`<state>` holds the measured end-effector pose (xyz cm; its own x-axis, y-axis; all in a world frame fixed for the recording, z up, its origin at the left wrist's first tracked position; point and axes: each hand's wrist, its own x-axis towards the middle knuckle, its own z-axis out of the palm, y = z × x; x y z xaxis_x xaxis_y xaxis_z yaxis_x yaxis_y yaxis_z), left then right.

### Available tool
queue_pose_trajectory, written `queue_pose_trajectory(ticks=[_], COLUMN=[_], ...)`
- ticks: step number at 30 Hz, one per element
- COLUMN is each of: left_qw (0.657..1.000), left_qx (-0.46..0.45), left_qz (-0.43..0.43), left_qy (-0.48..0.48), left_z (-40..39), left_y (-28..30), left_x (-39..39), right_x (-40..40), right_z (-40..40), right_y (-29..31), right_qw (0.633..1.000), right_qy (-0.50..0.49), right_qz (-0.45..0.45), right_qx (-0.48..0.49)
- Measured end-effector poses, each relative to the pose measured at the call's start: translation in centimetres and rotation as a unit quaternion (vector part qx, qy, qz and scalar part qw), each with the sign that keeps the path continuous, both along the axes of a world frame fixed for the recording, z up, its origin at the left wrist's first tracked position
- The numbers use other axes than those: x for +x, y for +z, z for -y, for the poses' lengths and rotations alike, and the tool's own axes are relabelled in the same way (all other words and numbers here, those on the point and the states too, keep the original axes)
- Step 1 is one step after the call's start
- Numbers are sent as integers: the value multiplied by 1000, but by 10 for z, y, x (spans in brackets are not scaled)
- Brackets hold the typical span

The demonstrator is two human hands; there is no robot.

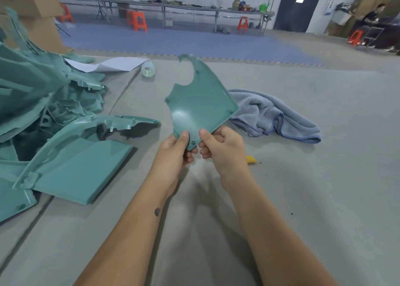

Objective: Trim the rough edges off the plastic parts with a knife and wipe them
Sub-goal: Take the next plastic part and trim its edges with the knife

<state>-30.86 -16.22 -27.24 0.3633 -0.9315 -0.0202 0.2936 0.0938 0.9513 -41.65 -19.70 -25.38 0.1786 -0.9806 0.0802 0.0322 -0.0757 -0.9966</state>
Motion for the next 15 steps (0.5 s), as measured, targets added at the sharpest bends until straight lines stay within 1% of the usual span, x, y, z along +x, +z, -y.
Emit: queue_pose_trajectory(ticks=[2,4,5,6,7,9,11,12,14,15], left_qw=[998,985,974,965,959,966,979,981,988,996], left_qx=[-10,-34,-47,-59,-68,-72,-65,-61,-29,6], left_qz=[-50,-161,-213,-248,-264,-238,-178,-165,-137,-73], left_qy=[-32,-60,-66,-69,-74,-77,-77,-76,-71,-51], left_z=[0,0,0,0,0,1,3,5,5,2], left_y=[4,10,11,13,14,14,15,14,14,16], left_x=[2,8,14,20,24,28,26,25,24,23], right_x=[-14,-36,-45,-54,-62,-72,-75,-73,-70,-70], right_z=[6,12,15,18,21,30,41,46,59,65], right_y=[4,10,10,11,13,15,17,18,17,16], right_qw=[999,991,985,978,970,960,960,960,949,937], right_qy=[52,131,170,201,223,240,210,171,55,-7], right_qz=[9,-7,-30,-61,-93,-141,-184,-219,-291,-319], right_qx=[-2,6,13,20,26,36,13,-22,-108,-141])
